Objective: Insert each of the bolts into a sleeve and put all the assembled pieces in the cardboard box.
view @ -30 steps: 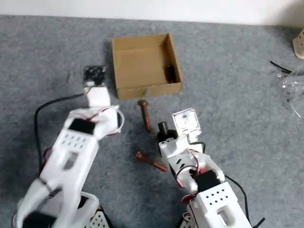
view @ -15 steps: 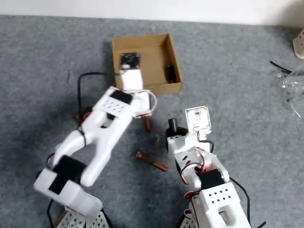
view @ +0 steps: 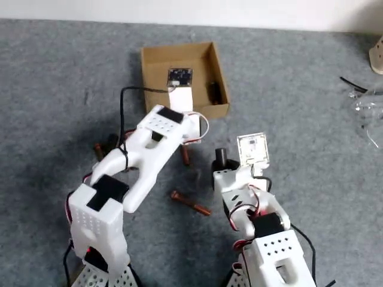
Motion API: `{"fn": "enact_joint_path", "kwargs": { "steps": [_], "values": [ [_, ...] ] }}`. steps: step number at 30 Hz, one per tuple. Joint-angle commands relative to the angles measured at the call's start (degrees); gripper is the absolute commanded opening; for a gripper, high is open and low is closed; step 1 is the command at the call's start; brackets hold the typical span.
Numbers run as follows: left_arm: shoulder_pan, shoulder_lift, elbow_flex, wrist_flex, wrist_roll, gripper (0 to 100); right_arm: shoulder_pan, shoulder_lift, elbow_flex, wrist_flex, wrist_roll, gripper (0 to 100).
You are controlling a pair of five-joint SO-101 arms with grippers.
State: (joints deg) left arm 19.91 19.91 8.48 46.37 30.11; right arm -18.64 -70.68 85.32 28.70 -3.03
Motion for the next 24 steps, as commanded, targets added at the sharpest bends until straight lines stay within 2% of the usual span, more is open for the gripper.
{"fn": "enact_joint_path", "kwargs": {
  "steps": [1, 6, 12, 17, 24],
  "values": [
    [0.57, -0.22, -5.76, 4.66, 0.44, 1, 0.92, -1.27, -0.92, -1.36, -0.26, 0.5],
    [0.92, -0.04, -7.69, 11.34, 0.44, 1, 0.92, -1.27, -0.92, -1.36, -0.18, 0.5],
    [0.92, 0.13, -7.52, 11.6, 0.44, 1, 0.92, -1.27, -0.92, -1.36, -0.18, 0.5],
    [1.8, 0.22, -7.87, 11.52, 1.14, 11, 0.92, -1.27, -0.92, -1.36, -0.18, 0.5],
    [1.8, 0.4, -7.43, 11.34, 3.16, 11, 0.92, -1.27, -0.92, -1.36, -0.18, 0.5]
  ]
}}
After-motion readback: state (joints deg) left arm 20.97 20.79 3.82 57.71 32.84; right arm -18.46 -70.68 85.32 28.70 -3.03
